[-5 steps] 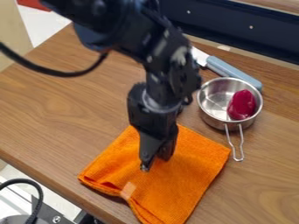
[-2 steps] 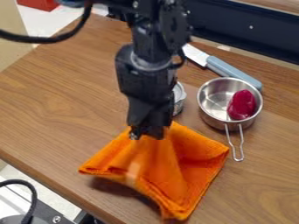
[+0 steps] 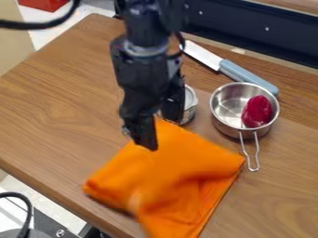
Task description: Moved the orange towel to the lower part of the table
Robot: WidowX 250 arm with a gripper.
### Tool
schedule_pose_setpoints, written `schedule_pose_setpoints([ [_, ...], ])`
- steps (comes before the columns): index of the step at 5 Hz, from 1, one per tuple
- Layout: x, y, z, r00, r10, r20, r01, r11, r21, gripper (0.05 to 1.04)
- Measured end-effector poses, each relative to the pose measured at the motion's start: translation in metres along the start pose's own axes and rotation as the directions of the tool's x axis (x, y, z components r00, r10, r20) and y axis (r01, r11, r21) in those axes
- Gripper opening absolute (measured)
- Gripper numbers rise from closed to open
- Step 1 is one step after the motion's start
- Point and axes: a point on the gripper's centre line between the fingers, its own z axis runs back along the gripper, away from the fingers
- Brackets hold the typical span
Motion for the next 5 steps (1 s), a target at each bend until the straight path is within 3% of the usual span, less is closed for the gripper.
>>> schedule_pose_setpoints([
  [1, 0.007, 0.009, 0.007, 0.997, -0.042, -0.061, 0.046, 0.997, 0.064, 0.999],
  [2, 0.015, 0.01, 0.021, 0.994, -0.103, -0.043, 0.103, 0.995, 0.002, 0.999],
  [3, 0.031, 0.003, 0.022, 0.979, -0.203, 0.026, 0.204, 0.978, -0.046, 0.999],
  [4, 0.061, -0.014, 0.014, 0.896, -0.415, 0.162, 0.428, 0.902, -0.058, 0.999],
  [5, 0.086, -0.034, 0.008, 0.772, -0.578, 0.264, 0.614, 0.786, -0.076, 0.999],
])
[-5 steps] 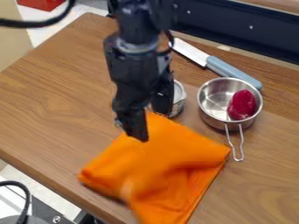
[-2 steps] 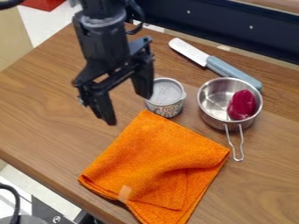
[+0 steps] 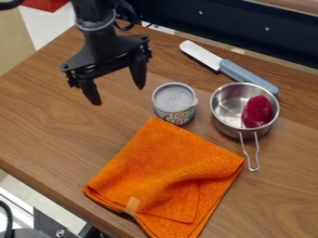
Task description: Moved the orange towel to the lower part of the table
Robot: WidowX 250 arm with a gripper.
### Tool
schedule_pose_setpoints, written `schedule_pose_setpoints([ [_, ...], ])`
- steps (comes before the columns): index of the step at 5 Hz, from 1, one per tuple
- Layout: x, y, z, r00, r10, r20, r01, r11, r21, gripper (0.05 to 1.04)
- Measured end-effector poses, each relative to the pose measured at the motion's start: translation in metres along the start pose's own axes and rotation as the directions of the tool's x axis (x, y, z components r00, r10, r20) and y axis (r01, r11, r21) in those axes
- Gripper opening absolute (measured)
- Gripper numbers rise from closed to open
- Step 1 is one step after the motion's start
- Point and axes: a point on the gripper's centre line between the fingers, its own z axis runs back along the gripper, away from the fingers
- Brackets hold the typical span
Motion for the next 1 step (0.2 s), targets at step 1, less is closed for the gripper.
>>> schedule_pose_setpoints([
  [1, 0.017, -0.0013, -0.0183, 0.991, -0.136, 0.009, 0.135, 0.989, 0.06, 0.999],
])
